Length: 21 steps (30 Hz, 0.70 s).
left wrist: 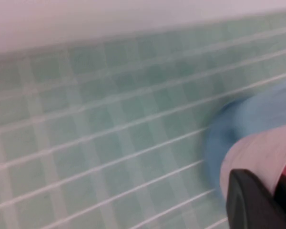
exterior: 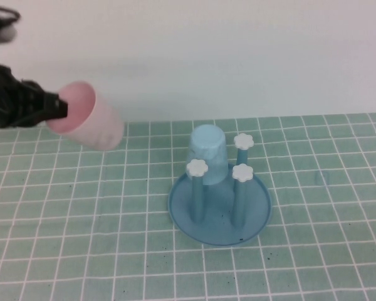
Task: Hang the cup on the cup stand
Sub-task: Adjust the cup with two arms
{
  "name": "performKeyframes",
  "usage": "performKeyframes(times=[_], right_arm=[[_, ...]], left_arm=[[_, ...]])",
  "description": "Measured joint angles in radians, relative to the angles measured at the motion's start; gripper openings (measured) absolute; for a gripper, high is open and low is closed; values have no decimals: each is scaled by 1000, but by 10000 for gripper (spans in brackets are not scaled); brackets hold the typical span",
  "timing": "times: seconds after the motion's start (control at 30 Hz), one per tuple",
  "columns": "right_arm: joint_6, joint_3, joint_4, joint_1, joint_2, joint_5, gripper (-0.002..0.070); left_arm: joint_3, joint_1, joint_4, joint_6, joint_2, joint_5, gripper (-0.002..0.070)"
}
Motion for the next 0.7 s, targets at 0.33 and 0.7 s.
performKeyframes(times=[0.33, 0.7], right_arm=[[-139, -224, 67, 11, 5, 219, 0], [-224, -349, 158, 72, 91, 357, 118]], left_arm=[[0, -191, -309, 149, -146, 16, 17], [0, -473, -468, 235, -110, -25, 16]])
